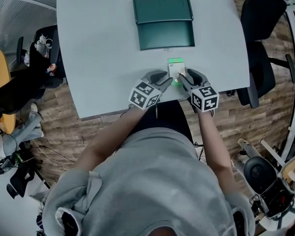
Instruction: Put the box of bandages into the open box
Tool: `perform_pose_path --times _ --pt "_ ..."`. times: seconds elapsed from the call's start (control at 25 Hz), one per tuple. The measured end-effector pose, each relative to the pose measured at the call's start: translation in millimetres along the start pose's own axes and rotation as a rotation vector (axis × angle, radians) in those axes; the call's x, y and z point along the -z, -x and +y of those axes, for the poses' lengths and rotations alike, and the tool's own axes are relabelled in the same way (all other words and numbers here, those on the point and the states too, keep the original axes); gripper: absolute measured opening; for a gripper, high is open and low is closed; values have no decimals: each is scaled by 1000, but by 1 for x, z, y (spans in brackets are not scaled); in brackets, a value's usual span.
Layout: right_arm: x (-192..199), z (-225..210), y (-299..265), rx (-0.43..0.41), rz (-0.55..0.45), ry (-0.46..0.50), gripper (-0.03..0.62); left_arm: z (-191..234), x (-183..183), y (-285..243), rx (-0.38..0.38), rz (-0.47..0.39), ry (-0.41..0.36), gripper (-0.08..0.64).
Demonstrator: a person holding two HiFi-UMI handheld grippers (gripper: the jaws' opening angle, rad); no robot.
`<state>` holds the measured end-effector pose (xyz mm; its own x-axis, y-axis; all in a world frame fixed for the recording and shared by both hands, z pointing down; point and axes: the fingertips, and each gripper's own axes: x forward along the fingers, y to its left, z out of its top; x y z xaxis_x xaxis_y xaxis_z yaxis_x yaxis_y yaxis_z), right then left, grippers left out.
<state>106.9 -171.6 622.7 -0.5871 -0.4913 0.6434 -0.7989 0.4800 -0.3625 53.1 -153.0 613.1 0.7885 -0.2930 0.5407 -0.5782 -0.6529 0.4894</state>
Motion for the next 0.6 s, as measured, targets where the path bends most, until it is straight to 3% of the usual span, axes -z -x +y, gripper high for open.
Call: perform_pose_path --times 0.32,0.6 --pt "17 -6 -5 10 52 -30 179 10 12 -18 -48 79 90 179" --pt "18 -12 -12 13 76 -45 179 17 10 -29 -88 108 142 153"
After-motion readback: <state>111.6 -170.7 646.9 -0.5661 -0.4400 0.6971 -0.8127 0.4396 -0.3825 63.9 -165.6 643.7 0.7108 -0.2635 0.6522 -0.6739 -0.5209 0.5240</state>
